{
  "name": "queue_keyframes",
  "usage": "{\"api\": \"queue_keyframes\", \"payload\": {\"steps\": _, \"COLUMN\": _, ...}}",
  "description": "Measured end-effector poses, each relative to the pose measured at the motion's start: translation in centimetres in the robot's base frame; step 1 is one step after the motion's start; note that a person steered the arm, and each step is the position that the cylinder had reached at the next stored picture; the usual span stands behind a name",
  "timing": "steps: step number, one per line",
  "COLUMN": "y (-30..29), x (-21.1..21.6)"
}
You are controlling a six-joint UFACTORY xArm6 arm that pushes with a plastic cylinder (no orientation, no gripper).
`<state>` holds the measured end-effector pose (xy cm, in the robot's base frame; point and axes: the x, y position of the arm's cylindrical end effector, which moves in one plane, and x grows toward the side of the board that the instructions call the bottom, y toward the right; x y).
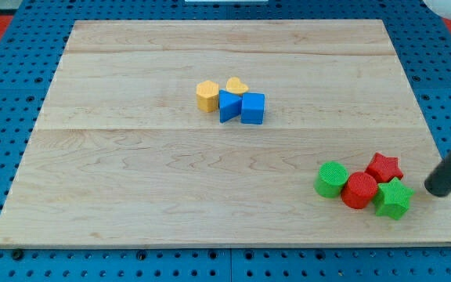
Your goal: Separate red star from the green star
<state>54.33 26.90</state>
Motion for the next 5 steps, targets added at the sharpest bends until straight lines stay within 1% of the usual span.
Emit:
{"api": "queue_keyframes", "payload": {"steps": 1, "y": -4.2, "x": -0.2}}
{"api": "queue_keyframes", "payload": {"steps": 2, "y": -9.7, "x": -2.8}}
{"api": "queue_keyframes", "payload": {"steps": 3, "y": -16.3, "x": -6.7}}
{"api": "queue_keyframes", "payload": {"steps": 5, "y": -24.6, "x": -8.8}}
